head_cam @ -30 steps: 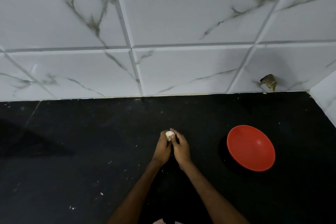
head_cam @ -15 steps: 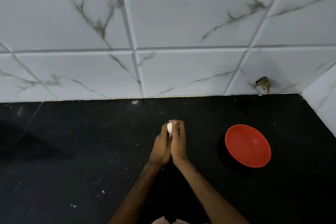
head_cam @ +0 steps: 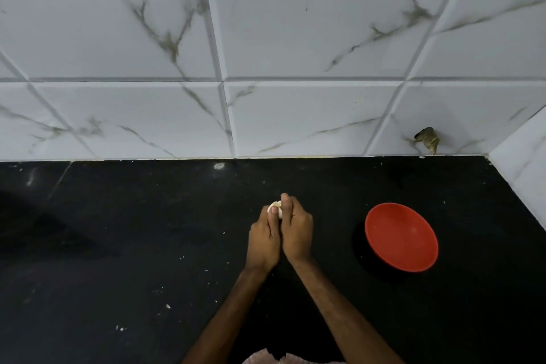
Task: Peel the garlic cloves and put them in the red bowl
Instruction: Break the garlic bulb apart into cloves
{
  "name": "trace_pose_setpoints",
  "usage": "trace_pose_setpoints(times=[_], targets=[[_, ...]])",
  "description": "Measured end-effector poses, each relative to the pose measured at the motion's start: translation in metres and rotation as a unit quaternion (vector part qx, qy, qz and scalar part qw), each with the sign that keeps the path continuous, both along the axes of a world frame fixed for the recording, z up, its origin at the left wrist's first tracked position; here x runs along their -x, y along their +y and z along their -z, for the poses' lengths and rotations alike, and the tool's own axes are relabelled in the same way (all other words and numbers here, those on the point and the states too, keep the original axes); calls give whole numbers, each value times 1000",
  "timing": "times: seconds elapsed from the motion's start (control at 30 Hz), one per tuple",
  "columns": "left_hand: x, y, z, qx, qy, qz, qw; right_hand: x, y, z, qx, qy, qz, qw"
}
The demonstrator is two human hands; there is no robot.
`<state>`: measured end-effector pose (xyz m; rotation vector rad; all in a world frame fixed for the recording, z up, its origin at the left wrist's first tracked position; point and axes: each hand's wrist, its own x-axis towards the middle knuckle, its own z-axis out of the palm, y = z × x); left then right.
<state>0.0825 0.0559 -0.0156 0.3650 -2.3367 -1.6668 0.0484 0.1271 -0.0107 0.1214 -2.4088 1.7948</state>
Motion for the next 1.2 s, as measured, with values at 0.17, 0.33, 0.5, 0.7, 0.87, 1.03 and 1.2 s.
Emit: trace_pose_setpoints(times=[0.17, 0.33, 0.5, 0.7, 0.87, 1.03, 1.2], targets=[[0, -9, 3, 90, -36, -23, 995, 5, 2, 0, 5, -43, -38, 998], [5, -9, -7, 10, -42, -48, 998, 5, 0, -1, 14, -68, -101, 993], [8, -4, -13, -127, -12, -105, 986, 6, 1, -8, 49, -89, -136, 985], [10, 17, -22, -182, 26, -157, 970, 3, -2, -4, 44, -38, -60, 996], [11, 15, -8, -203, -11, -134, 970, 4, 3, 0, 25, -42, -43, 998], [12, 0, -3, -213, -92, -50, 972, 7, 11, 14, 37, -103, -45, 993], [10, 0, -6, -237, -115, -8, 965, 6, 15, 18, 73, -118, -35, 990]])
